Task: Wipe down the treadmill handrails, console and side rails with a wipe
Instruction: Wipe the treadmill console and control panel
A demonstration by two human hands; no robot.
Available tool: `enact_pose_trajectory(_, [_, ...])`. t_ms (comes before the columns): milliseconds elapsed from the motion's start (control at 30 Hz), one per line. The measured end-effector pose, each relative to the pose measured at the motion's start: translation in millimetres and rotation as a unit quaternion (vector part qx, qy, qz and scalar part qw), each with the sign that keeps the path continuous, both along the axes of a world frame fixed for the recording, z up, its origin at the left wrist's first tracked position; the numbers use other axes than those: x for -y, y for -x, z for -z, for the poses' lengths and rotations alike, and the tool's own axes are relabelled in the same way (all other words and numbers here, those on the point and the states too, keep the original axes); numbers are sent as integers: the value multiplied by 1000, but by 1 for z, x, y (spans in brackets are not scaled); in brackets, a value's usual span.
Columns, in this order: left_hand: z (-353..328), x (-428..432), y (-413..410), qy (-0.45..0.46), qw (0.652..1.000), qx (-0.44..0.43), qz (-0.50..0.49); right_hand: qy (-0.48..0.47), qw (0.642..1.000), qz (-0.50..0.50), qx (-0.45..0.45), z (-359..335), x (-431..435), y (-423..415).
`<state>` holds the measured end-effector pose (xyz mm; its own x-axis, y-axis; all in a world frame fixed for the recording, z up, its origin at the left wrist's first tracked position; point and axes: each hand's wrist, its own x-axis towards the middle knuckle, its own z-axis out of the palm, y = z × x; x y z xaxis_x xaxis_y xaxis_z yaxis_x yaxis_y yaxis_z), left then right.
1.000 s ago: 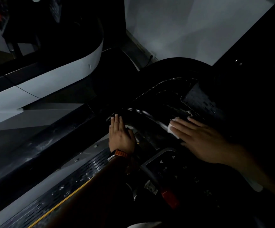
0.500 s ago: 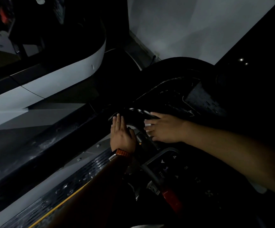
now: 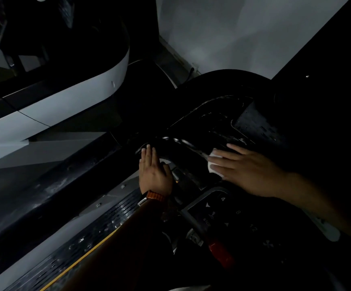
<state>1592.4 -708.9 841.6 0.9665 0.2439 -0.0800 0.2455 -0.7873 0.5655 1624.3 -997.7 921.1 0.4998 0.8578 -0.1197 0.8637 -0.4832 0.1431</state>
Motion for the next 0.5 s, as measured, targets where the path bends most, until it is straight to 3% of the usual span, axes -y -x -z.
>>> enact_pose_trajectory(133, [1, 0, 0, -1, 1000, 1, 2, -44, 996, 71, 2, 0, 16, 29])
enact_pose_trajectory(233, [0, -1, -1, -10, 1000, -9, 8, -65, 993, 100, -4, 6, -17, 4])
enact_pose_trajectory(400, [-2, 0, -1, -14, 1000, -4, 9, -33, 984, 158, -72, 14, -70, -39])
enact_pose_trajectory(500, [0, -2, -1, -4, 1000, 1, 5, -25, 989, 139, -47, 6, -47, -19])
